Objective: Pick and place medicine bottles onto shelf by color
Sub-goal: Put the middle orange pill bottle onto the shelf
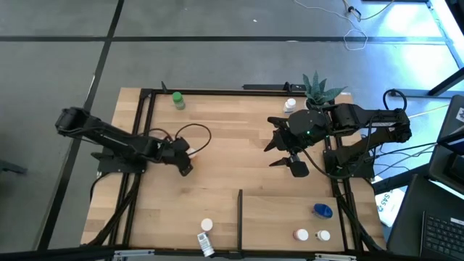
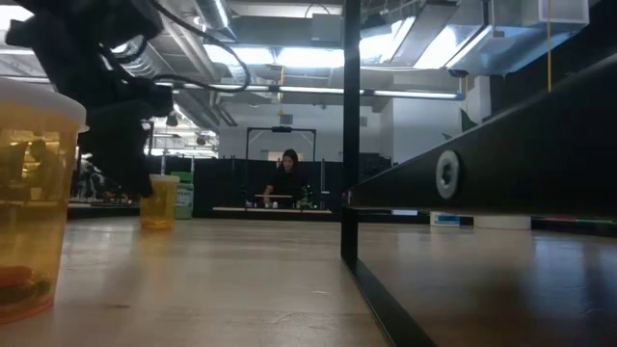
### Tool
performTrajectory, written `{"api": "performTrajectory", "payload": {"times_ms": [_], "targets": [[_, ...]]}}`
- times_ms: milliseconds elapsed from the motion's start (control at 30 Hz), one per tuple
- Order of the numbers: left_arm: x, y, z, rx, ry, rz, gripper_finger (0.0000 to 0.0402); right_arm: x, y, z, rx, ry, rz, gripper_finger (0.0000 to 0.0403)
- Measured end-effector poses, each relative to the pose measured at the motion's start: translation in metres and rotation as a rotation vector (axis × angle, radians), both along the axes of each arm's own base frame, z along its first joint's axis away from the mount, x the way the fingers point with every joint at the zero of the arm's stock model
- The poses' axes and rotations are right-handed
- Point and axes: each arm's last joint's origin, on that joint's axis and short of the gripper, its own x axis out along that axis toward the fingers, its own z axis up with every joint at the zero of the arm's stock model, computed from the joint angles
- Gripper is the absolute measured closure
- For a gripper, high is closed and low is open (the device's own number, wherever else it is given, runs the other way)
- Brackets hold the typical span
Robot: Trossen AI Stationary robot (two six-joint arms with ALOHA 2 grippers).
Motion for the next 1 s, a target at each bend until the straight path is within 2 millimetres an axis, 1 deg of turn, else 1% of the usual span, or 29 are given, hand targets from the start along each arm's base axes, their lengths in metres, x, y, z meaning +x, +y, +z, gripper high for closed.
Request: {"api": "performTrajectory", "payload": {"times_ms": [200, 367, 500, 733, 1000], "targets": [[0.010, 0.007, -0.002, 0.033, -0.015, -0.054, 0.0140, 0.000, 0.000, 0.000, 0.000, -0.001, 0.000, 0.0162], [0.008, 0.006, -0.001, 0.008, -0.006, -0.062, 0.0140, 0.000, 0.000, 0.000, 0.000, -0.001, 0.001, 0.0162], [0.003, 0.001, 0.006, 0.060, -0.040, -0.066, 0.0140, 0.000, 0.000, 0.000, 0.000, 0.000, 0.000, 0.0162], [-0.004, -0.003, 0.021, 0.148, -0.106, -0.100, 0.0140, 0.000, 0.000, 0.000, 0.000, -0.001, 0.001, 0.0162], [-0.018, -0.002, 0.045, 0.190, -0.227, -0.160, 0.0140, 0.000, 0.000, 0.000, -0.001, -0.001, 0.001, 0.0162]]}}
